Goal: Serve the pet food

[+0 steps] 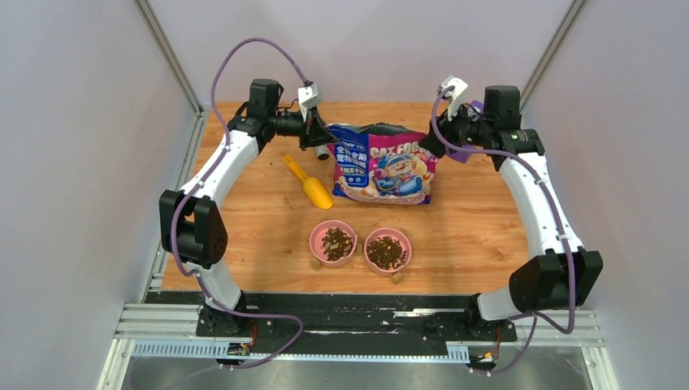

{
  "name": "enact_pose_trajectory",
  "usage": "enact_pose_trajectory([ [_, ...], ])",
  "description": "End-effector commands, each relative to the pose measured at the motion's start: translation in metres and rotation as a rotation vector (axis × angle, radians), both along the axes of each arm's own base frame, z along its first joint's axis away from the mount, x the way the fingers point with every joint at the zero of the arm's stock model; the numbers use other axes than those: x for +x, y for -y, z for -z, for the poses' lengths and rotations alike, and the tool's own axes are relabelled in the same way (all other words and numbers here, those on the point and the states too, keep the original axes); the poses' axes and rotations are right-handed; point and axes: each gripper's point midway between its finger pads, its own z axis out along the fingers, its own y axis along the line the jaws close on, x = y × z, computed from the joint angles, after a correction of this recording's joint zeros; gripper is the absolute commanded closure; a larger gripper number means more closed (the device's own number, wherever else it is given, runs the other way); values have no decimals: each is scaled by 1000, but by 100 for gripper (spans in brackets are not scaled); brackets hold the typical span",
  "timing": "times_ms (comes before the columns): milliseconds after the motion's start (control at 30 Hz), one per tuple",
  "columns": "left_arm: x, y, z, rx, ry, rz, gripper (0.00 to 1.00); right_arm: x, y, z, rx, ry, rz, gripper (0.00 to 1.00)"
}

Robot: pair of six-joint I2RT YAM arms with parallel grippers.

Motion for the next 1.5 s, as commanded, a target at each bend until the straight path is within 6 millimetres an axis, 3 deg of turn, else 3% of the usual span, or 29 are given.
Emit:
enact_pose_trajectory([
  [0, -4, -5, -32, -24, 91, 11, 81, -13, -29, -37, 42, 120, -112, 22],
  [200, -10, 11, -26, -41, 97, 82, 62, -9, -76, -40, 17, 130, -182, 12],
  [333, -11, 20, -25, -61, 104, 121, 56, -6, -107, -41, -12, 151, -229, 4],
  [500, -10, 30, -24, -80, 124, 155, 52, 0, -131, -32, -65, 161, -254, 0],
  [600, -10, 34, -23, -87, 130, 169, 54, 10, -136, -25, -111, 175, -229, 0],
  [667, -11, 34, -21, -86, 133, 175, 62, 21, -134, -24, -149, 197, -187, 0],
  [767, -11, 32, -18, -69, 161, 178, 83, 34, -131, -22, -198, 230, -158, 0],
  [867, -13, 25, -15, -59, 180, 189, 93, 31, -133, -15, -247, 262, -235, 5],
  [967, -9, 14, -17, -71, 178, 184, 98, 11, -137, -5, -262, 228, -352, 10],
  [1067, -7, 7, -22, -76, 188, 180, 100, -2, -135, 3, -271, 183, -390, 13],
  [1200, -3, 3, -26, -78, 200, 175, 100, -5, -126, 14, -324, 148, -377, 20],
  [1367, -1, 0, -30, -90, 202, 180, 100, -2, -107, 21, -399, 144, -317, 55],
  [1467, 1, -2, -34, -97, 203, 182, 100, -1, -97, 20, -440, 163, -279, 63],
])
